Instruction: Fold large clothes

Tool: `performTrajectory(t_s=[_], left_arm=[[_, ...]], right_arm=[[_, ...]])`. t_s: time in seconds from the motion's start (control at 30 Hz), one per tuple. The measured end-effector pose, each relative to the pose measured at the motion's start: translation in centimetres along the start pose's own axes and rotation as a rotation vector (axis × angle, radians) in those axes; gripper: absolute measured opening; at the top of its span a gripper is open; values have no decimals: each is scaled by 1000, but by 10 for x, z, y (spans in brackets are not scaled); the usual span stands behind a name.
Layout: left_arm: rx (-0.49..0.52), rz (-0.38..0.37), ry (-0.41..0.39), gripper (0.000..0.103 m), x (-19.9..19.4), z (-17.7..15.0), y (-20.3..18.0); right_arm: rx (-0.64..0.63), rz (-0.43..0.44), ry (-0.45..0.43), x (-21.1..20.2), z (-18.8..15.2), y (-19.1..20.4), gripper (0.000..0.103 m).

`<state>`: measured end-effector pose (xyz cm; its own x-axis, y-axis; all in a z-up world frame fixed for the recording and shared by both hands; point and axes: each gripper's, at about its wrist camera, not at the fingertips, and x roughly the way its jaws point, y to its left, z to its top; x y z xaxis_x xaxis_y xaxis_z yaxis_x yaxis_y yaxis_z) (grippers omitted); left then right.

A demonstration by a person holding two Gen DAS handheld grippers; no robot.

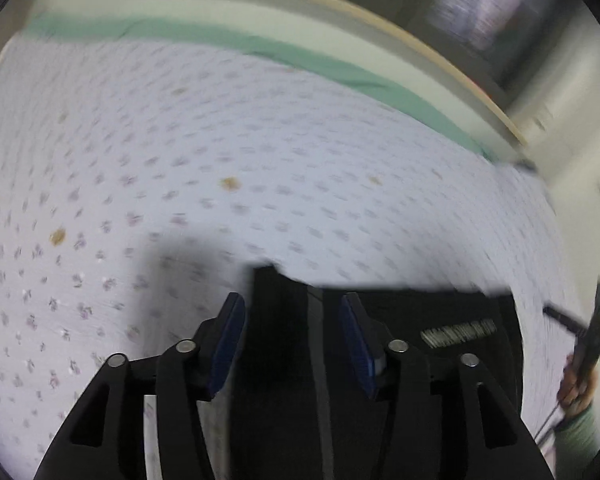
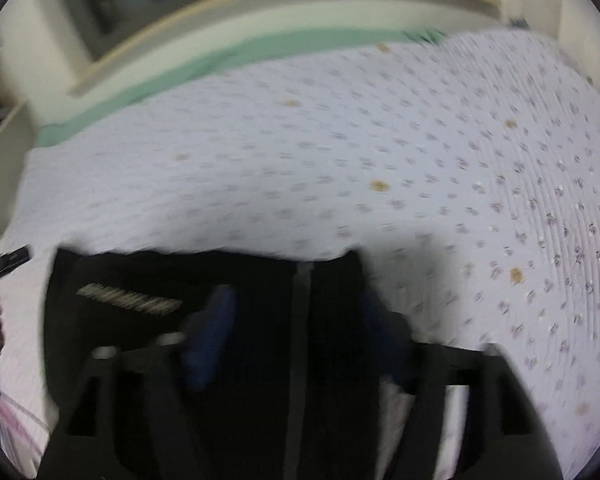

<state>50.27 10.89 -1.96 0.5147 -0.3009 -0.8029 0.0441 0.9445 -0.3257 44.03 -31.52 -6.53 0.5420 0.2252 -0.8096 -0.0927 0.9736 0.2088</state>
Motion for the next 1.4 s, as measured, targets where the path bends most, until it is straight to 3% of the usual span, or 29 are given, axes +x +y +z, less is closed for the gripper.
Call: performTrajectory(t_s=[0.2,0.27,0.33,0.43,0.53,0.67,0.77,0.83,0.93,1.03,1.13,1.27,1.4], left_arm=[[161,-161,120,54,14,-74,-104],[183,-167,143,54,27,-96,-125],[139,-195,228,54,59,-118,-134],[124,-119,262,54,98,-133,-130],[77,-123,267,53,116,-132,-121],[139,-86,270,54,115,-133,-131],[167,-100,274,54,94,-118,-144],[200,-117,222,54,79,-102,-152],[178,-120,170,54,80,-72,-155],[91,-139,237,54,119,-58,-141],[36,-145,320,53,159,-66,-129],[46,-139,321,53,160,-64,-133],[43,-194,294,53,140,-50,-127]], right_arm=[[-129,35,114,18,-61,82,76],[-135,35,161,35,-74,92,76],[-168,-10,182,59,-81,99,70],[-168,-29,223,93,-86,92,70],[-182,-51,224,110,-90,90,70],[-174,-46,247,112,-84,89,70],[-179,15,197,86,-56,89,68],[-189,6,134,76,-32,90,68],[-155,-3,124,97,-3,80,68],[-127,-32,226,143,-7,67,68],[-124,-44,248,168,-15,60,69],[-119,-61,243,170,-17,62,69],[-73,-15,216,147,-16,60,69]])
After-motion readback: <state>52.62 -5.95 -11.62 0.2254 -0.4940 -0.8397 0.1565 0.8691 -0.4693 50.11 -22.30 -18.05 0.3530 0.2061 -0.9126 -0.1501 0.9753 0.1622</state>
